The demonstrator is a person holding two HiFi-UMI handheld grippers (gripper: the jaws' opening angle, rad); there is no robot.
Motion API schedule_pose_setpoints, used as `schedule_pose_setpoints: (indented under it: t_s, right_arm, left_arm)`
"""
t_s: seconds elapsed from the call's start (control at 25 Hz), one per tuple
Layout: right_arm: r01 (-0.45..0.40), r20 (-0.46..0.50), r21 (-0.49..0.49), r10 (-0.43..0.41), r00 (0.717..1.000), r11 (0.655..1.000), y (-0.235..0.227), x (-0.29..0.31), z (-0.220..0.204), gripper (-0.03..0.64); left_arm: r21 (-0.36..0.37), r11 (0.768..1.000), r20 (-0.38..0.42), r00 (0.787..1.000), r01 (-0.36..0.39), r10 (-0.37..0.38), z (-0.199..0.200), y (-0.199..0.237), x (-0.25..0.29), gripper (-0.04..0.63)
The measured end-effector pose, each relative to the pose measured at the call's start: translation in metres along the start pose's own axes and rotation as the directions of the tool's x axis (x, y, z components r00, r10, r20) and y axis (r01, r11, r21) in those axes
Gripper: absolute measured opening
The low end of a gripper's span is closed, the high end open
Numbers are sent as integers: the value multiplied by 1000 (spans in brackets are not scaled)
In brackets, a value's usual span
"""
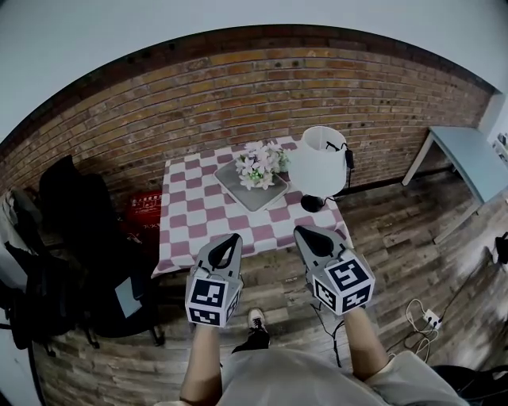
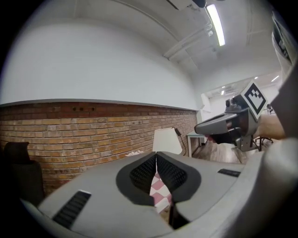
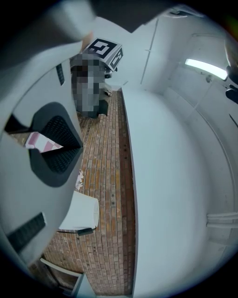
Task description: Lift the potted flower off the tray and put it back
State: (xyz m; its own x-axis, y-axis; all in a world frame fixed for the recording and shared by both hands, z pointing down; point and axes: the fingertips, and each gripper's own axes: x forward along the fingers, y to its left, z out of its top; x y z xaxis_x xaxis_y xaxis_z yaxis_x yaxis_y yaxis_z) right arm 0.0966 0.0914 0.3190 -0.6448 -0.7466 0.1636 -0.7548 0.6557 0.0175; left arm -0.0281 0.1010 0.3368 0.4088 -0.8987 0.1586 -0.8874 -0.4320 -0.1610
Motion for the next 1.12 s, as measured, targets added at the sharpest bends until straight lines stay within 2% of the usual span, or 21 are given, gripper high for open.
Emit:
schedule_pose_setpoints:
  t_s: [0.6, 0.68, 0.88, 1.04, 1.08, 1.12]
  right_arm:
    - [54, -42, 14, -53, 998, 998, -32, 122, 8, 23]
    - [59, -55, 20, -58, 997, 998, -36, 137, 6, 23]
    - [80, -96, 64, -73, 993, 995, -44, 172, -7, 25]
    - [100, -112, 97, -89, 990, 990, -50, 197, -15, 29]
    - [104, -122, 103, -91, 988, 989, -49, 201, -21, 44]
    - [107, -132, 108, -92, 987, 988, -49, 205, -27, 90]
  left_arm:
    - [-20, 997, -26, 997, 74, -75, -12, 88, 87, 13]
    - [-24, 997, -26, 997, 74, -75, -14, 97, 99, 43]
    - [-35, 995, -42, 995, 89, -90, -27, 118, 121, 49]
    - [-66, 993, -71, 992, 100, -105, -45, 132, 136, 100]
    - [-77, 992, -79, 991, 104, -110, -51, 133, 138, 105]
    - [-86, 990, -83, 990, 109, -116, -56, 133, 141, 116]
